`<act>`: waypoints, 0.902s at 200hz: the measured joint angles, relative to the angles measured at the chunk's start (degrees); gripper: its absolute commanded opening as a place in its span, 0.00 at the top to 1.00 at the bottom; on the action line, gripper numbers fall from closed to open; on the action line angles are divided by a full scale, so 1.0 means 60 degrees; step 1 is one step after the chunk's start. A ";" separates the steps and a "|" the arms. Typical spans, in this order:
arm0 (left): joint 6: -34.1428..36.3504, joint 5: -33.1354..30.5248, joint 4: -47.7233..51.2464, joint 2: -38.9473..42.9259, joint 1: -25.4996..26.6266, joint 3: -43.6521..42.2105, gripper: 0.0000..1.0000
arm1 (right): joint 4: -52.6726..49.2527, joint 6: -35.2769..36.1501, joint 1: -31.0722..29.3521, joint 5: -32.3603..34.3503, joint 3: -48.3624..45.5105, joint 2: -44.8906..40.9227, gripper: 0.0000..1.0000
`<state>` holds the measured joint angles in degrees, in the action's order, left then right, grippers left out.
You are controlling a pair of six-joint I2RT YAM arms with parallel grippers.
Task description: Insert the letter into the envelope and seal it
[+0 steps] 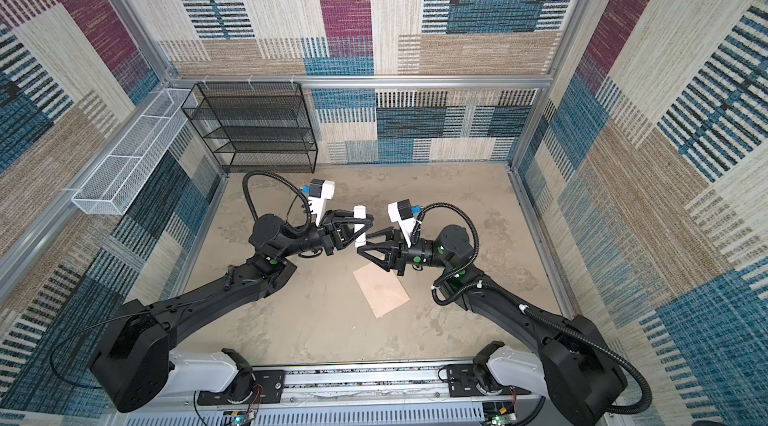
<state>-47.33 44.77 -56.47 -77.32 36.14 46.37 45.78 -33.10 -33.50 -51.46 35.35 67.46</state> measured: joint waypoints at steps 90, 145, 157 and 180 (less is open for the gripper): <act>0.0761 -0.0594 0.1005 0.0474 0.0186 -0.0011 1.00 | -0.0958 0.0146 -0.0011 0.0219 0.0138 -0.0372 0.74; 0.2273 -0.2437 0.3140 0.1100 0.0546 0.0018 1.00 | -0.3158 0.0987 -0.0055 0.1067 0.0525 -0.0754 0.77; 0.2379 -0.2663 0.3315 0.1100 0.0594 0.0000 1.00 | -0.3581 0.1115 -0.0084 0.1319 0.0532 -0.0882 0.78; 0.2415 -0.2976 0.3377 0.1064 0.0703 0.0000 1.00 | -0.4266 0.1399 -0.0189 0.1810 0.0634 -0.1137 0.77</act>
<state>-32.84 26.92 -36.21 -70.94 40.36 46.37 20.18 -24.71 -34.63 -40.60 39.16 60.64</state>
